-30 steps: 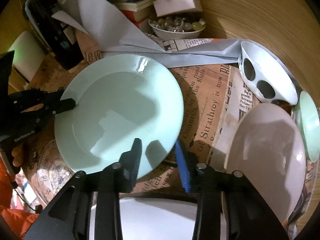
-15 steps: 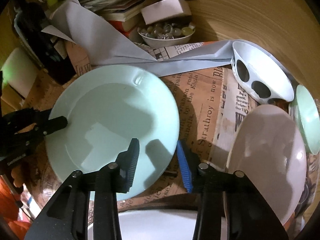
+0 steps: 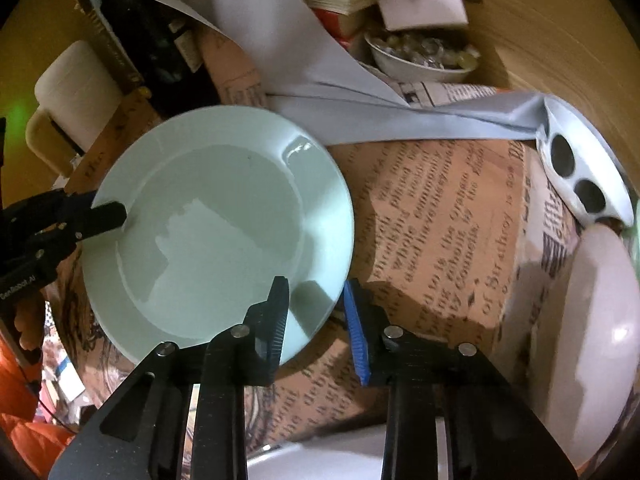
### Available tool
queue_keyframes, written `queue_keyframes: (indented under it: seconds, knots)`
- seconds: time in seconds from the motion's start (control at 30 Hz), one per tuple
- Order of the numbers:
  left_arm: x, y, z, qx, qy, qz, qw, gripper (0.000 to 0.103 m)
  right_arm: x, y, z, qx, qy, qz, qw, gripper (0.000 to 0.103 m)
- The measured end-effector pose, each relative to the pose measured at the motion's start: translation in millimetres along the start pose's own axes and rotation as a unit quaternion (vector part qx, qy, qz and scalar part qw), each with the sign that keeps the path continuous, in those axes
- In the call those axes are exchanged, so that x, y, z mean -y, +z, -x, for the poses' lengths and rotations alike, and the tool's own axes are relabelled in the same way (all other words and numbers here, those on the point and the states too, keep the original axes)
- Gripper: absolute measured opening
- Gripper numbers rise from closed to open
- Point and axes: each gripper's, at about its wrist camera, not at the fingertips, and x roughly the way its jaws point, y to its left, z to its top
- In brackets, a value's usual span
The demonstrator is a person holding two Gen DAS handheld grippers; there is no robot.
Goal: Organize plates and bowls
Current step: 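Carry the mint-green plate with the left gripper over the white plate stack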
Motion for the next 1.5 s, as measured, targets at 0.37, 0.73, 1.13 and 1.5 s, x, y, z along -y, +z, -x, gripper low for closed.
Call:
queue_keyframes:
  seconds: [0.37,0.73,1.13,1.5]
  knots:
    - [-9,-1,-10,-0.014,-0.010,0.007,0.9998,0.026,0,5,-11,-0.012,0.011,0.002,1.000,0.026]
    - [-3,-1,0,0.005,-0.005,0.016,0.9998,0.026,-5,-1,14,0.034,-0.001,0.008,0.999,0.023]
    - [30,4,37,0.062,-0.015,-0.007,0.9979,0.026,4,-23,74,0.104,-0.007,-0.008,0.995,0.023]
    - [77,-2,53,0.083,-0.039,-0.050,0.9945,0.026,21,-66,114,0.150,-0.022,-0.049,0.987,0.023]
